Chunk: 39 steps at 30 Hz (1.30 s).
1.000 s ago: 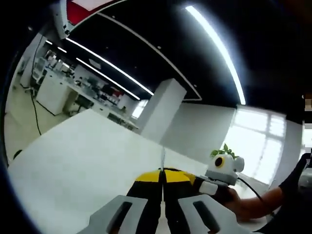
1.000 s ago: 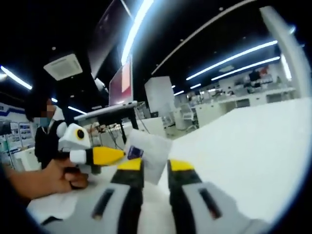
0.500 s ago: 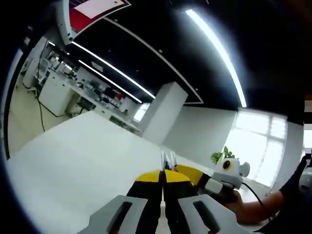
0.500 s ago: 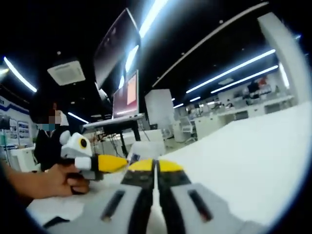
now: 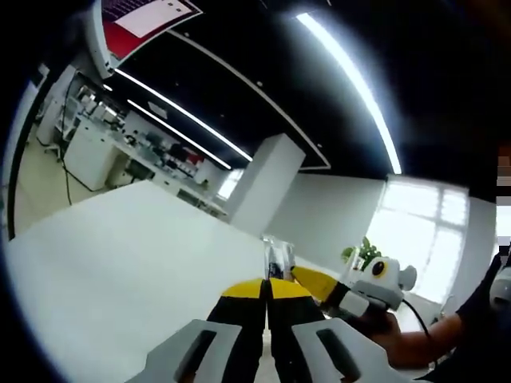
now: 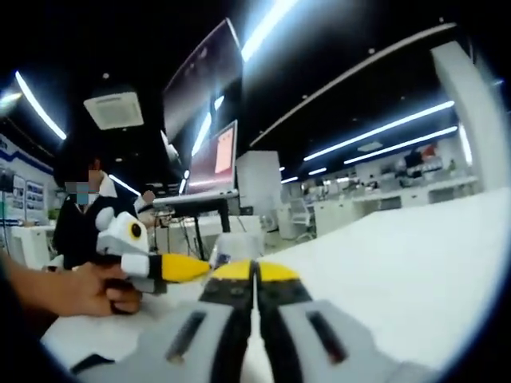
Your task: Arrange the skincare products in the storage area until every visible bottle or jar stands upright without overlapping.
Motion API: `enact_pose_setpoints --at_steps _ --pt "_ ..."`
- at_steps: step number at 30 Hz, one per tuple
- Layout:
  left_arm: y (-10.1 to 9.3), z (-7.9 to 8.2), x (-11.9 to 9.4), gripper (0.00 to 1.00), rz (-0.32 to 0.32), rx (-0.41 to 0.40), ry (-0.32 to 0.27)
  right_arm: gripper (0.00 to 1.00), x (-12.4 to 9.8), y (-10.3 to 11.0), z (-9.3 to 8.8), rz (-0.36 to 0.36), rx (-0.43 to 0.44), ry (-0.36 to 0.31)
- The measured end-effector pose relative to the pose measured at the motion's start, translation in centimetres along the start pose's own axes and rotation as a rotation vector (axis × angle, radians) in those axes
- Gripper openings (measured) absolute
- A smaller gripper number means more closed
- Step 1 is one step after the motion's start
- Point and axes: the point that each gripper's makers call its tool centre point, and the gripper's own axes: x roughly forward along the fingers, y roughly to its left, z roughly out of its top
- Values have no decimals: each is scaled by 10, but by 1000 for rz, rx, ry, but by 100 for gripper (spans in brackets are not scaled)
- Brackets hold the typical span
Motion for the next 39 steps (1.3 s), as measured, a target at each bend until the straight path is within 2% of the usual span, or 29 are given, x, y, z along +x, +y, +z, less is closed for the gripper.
enact_pose_setpoints --at_steps 17,34,39 --pt "-50 -33 13 0 -40 5 36 0 -54 -3 12 -28 -87 -2" --pt "-101 -71 60 0 -120 -3 102 0 -115 -51 21 -132 -131 12" --pt "-102 -76 77 0 -131 -5 122 0 -132 -72 24 -177 -132 16"
